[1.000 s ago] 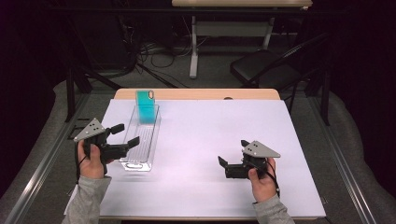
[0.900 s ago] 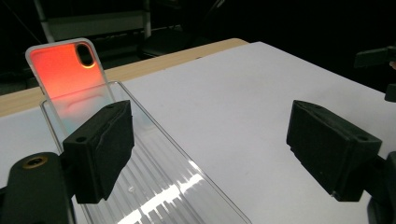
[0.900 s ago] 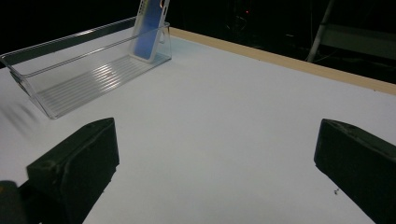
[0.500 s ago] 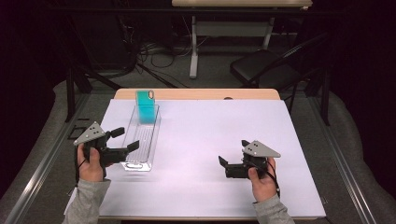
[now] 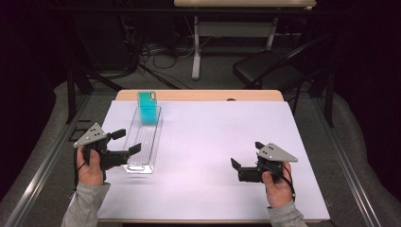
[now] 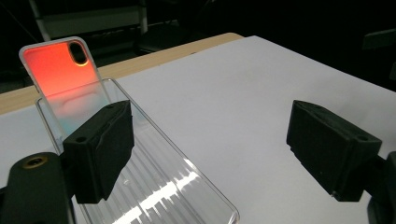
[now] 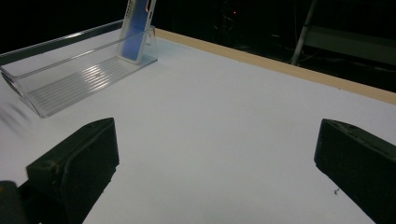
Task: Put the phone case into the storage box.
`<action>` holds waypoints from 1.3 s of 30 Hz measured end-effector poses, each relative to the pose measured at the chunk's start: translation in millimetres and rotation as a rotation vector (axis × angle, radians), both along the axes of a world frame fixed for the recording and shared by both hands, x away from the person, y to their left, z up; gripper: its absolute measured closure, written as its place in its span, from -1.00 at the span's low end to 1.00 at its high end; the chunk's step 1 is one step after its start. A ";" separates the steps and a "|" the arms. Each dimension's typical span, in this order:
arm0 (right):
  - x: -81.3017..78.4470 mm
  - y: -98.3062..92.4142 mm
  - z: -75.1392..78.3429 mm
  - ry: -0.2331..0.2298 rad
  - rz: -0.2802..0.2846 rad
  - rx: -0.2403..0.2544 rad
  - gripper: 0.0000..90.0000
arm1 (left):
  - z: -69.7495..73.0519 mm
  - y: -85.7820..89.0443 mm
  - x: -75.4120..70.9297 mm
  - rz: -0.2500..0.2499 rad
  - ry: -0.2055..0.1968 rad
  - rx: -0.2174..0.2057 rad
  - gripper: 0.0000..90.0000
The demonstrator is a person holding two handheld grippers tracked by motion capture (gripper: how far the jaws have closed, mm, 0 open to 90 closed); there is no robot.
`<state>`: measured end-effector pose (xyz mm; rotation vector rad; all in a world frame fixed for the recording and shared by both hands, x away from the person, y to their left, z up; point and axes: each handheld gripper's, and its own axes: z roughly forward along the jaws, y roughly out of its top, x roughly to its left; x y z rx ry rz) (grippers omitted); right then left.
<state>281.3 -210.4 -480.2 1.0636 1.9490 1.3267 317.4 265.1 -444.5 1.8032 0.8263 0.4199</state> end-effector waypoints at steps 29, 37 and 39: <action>-37.3 -70.2 -32.0 0.022 -0.141 -0.032 -1.00 | -52.6 25.5 -33.2 0.034 -0.020 -0.038 -0.66; -40.2 -81.6 -39.2 0.010 -0.182 0.007 -1.00 | -61.8 32.9 -33.6 0.061 -0.038 -0.064 -0.65; -40.1 -83.2 -41.3 0.008 -0.188 0.012 -1.00 | -63.9 34.9 -33.5 0.069 -0.041 -0.065 -0.65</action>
